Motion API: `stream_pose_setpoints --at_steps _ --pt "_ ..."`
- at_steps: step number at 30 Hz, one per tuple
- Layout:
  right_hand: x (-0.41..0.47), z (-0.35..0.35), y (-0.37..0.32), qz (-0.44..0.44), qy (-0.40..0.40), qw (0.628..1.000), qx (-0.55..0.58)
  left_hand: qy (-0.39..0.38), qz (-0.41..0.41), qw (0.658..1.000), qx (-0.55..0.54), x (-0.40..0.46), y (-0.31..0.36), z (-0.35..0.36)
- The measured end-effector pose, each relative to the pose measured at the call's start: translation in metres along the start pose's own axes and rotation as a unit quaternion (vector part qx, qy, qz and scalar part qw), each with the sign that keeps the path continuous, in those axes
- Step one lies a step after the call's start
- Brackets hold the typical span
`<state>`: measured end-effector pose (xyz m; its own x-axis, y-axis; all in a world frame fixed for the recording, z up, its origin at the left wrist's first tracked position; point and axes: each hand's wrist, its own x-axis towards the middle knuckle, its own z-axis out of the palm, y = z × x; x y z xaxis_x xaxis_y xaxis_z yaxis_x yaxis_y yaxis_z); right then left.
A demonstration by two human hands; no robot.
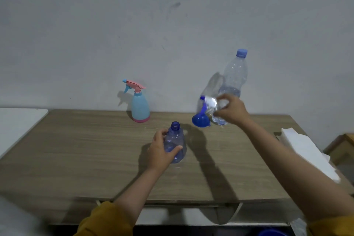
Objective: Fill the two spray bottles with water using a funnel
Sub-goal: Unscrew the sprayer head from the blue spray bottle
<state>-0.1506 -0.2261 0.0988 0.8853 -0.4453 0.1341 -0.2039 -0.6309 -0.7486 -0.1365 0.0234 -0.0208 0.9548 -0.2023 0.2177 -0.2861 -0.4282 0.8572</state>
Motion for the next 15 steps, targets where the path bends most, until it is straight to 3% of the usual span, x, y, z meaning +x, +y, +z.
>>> stream_pose_setpoints --at_steps 3,6,13,15 --pt "-0.01 0.035 0.045 0.023 -0.108 0.985 -0.131 0.002 0.001 1.0 0.001 0.0 0.001 0.0" --pt "-0.018 0.058 0.074 0.049 -0.193 0.964 -0.174 0.0 -0.008 1.0 -0.004 0.0 -0.001 0.002" --pt "-0.008 0.067 0.094 0.067 -0.255 0.945 -0.193 0.008 -0.006 1.0 -0.029 0.0 -0.007 0.007" --pt "0.0 0.063 0.09 0.032 -0.246 0.937 -0.245 0.005 -0.01 0.999 -0.035 0.0 -0.01 0.009"
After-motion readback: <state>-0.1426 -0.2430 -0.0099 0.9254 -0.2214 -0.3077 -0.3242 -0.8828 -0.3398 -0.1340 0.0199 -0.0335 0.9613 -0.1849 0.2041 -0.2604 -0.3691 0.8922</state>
